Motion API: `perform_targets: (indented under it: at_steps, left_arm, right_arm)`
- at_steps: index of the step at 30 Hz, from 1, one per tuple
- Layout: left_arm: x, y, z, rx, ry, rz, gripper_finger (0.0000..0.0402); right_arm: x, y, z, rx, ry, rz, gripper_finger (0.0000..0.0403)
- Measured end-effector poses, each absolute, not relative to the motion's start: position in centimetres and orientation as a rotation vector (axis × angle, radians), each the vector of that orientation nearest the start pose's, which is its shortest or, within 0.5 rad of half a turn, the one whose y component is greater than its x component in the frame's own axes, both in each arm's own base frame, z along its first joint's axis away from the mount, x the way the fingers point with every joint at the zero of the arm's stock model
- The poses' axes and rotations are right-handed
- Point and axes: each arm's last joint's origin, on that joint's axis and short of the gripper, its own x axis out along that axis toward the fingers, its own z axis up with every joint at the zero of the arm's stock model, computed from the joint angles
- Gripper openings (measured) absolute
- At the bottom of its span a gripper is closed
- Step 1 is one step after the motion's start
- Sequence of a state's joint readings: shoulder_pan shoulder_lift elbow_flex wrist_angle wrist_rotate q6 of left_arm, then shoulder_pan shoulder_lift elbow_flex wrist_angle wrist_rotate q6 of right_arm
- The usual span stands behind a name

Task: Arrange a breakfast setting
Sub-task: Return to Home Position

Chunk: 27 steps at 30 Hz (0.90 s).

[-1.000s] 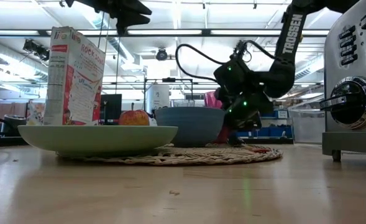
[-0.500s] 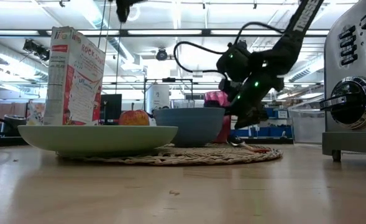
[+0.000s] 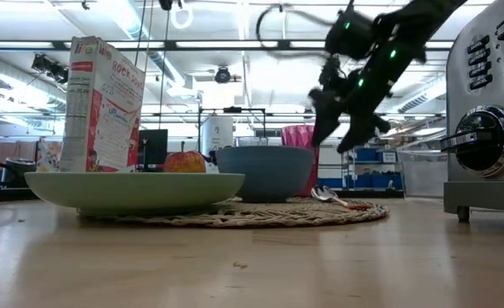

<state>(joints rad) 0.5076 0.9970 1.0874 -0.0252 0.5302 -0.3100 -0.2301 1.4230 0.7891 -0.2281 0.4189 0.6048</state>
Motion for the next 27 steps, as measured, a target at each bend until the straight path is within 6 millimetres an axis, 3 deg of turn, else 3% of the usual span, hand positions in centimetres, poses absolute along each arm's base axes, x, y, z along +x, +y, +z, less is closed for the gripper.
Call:
perform_targets:
  at_steps: [4,8,14,17,22,27]
  left_arm:
    - [18.9,8.9,41.2,-0.278,-0.047,-0.023,0.0141]
    - [19.0,8.8,41.3,-0.416,-0.056,-0.017,0.0141]
    - [18.9,8.1,41.8,-0.418,-0.098,0.021,0.0141]
    - [18.7,7.7,41.8,-0.366,-0.088,0.03,0.0141]
    - [17.0,6.3,40.1,-0.259,-0.037,0.109,0.0141]
    - [14.7,4.9,38.1,-0.241,-0.089,0.11,0.0141]
  right_arm:
    - [25.5,-6.5,21.6,0.462,0.666,-0.689,0.0366]
    - [24.5,-5.5,23.7,0.428,0.651,-0.511,0.0365]
    - [23.2,-3.9,27.3,0.361,0.491,-0.241,0.0347]
    - [22.4,-3.0,29.4,0.309,0.371,-0.066,0.0321]
    - [20.3,-1.3,31.7,0.141,0.26,0.207,0.0252]
    - [19.3,-0.5,32.8,0.069,0.185,0.203,0.0213]
